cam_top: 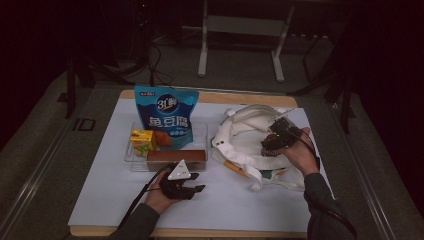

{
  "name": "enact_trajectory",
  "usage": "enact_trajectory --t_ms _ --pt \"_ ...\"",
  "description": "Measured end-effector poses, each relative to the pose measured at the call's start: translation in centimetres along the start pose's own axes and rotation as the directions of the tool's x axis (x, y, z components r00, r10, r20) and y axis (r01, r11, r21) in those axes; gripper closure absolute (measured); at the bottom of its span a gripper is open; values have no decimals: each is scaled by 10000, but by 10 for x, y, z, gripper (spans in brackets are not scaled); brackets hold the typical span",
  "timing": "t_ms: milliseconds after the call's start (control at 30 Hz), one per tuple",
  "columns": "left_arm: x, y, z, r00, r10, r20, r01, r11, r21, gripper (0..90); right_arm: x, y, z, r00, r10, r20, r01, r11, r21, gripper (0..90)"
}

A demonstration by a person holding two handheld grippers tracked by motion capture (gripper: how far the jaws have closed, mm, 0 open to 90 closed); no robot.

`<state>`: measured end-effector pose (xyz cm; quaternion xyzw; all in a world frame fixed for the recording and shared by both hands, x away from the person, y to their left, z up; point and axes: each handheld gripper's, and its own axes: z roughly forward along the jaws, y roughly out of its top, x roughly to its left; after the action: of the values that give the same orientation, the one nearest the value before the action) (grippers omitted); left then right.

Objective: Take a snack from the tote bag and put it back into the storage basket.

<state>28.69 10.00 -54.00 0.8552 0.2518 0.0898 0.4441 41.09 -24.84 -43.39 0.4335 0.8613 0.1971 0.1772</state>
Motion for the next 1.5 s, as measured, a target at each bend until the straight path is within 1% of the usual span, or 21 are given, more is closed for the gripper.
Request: enact_trajectory --t_ms 67,100,167,200,367,433,533,833,967,1033,1167,1333,1500 --pt "0 0 0 10000 2 -5 -2 10000 7 499 -3 -2 1 9999 113 -2 -113 9999 42 269" --pt "0 0 0 10000 -9 -12 9 10000 3 499 -4 -2 2 9998 156 103 -157 9999 72 265" --pt "0 0 0 10000 0 -9 0 10000 13 499 -6 -4 4 9997 237 40 -237 9997 84 261" --pt "0 0 0 10000 -4 -8 4 10000 10 499 -7 -5 4 9996 271 111 -272 9996 124 253" --pt "0 0 0 10000 -8 -5 8 10000 16 499 -12 -10 10 9985 538 81 -539 9982 257 231" --pt "0 0 0 10000 -8 -5 8 10000 21 499 -13 -11 11 9978 659 76 -661 9976 229 230" --pt "0 0 0 10000 7 -6 -7 10000 28 499 -15 -12 14 9973 733 92 -736 9968 314 221" --pt "0 0 0 10000 1 -3 -1 10000 26 499 -17 -15 24 9940 1086 -108 -1078 9923 605 214" --pt "0 0 1 10000 18 -8 -18 10000 43 499 -18 -16 30 9917 1266 -219 -1245 9892 776 229" --pt "0 0 1 10000 13 -5 -13 10000 42 499 -19 -17 32 9893 1417 -360 -1383 9868 839 241" --pt "0 0 1 10000 17 -10 -17 10000 39 499 -18 -17 36 9889 1454 -313 -1417 9850 983 245" --pt "0 0 1 10000 21 -14 -21 10000 46 499 -20 -18 37 9869 1561 -413 -1510 9828 1067 248" --pt "0 0 1 10000 17 -7 -17 10000 43 499 -19 -18 37 9885 1468 -374 -1421 9841 1069 254"
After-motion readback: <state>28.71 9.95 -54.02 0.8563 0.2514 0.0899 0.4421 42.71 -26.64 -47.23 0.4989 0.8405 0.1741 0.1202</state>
